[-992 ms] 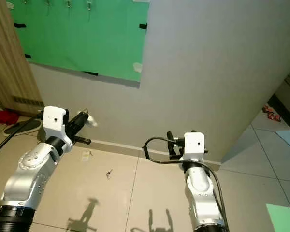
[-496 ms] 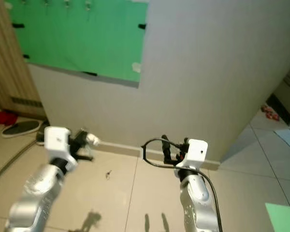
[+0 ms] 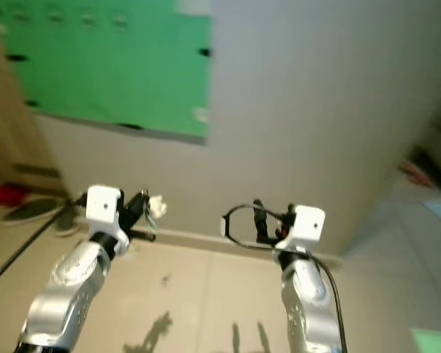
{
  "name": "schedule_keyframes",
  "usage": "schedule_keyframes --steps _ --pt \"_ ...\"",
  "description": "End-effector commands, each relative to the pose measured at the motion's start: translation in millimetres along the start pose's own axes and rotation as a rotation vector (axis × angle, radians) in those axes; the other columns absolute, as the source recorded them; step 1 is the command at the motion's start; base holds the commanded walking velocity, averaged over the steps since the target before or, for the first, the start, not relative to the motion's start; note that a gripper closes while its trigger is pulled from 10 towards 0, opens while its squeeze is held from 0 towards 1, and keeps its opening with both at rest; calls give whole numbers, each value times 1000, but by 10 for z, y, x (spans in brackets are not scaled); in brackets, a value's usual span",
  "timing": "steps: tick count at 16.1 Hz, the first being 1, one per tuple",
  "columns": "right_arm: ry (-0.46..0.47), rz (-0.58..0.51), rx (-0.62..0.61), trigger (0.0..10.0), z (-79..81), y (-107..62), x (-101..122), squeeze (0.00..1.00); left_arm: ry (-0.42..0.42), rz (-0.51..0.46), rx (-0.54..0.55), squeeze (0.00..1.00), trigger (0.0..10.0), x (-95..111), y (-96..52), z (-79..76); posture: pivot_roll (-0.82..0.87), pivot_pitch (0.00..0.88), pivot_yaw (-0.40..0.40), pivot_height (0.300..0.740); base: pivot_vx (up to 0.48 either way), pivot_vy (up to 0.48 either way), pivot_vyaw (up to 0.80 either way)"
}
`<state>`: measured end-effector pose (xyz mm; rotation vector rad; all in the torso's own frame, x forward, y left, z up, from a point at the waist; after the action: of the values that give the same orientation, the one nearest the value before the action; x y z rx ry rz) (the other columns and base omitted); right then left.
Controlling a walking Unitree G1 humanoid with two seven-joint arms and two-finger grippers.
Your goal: Hang keys on a hook
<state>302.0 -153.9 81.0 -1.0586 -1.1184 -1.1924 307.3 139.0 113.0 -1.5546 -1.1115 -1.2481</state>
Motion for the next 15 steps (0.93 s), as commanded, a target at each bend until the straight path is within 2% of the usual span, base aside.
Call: schedule_keyframes --steps 1,5,12,13,15 --pt "-2 -13 39 10000 105 63 47 0 8 -7 18 0 10000 31 20 61 3 0 -41 740 461 0 0" --pt "-3 -8 54 10000 137 126 48 0 13 -16 20 0 10000 54 50 65 9 0 -44 740 461 0 0" --pt "-10 12 87 10000 173 138 12 0 7 -29 26 0 10000 61 54 64 10 0 -55 740 458 0 0" --pt "-9 13 95 10000 182 140 8 0 30 -21 37 0 10000 54 58 68 11 0 -56 740 394 0 0" --pt "-5 17 103 10000 192 139 0 0 23 -31 19 0 10000 66 66 53 9 0 -55 740 0 0 0"
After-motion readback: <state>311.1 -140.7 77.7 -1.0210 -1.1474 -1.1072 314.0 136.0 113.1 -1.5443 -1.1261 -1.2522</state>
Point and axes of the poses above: a point about 5 cm out from each wrist's last joint towards the gripper, its own y axis pointing out of the wrist towards the gripper, its own x axis along the axis of the wrist's last joint, z = x × y, the point moved 2 cm from there along y, pointing out of the wrist towards the gripper, and after that the axes turned 7 degrees about -y, right-handed, at the moved point
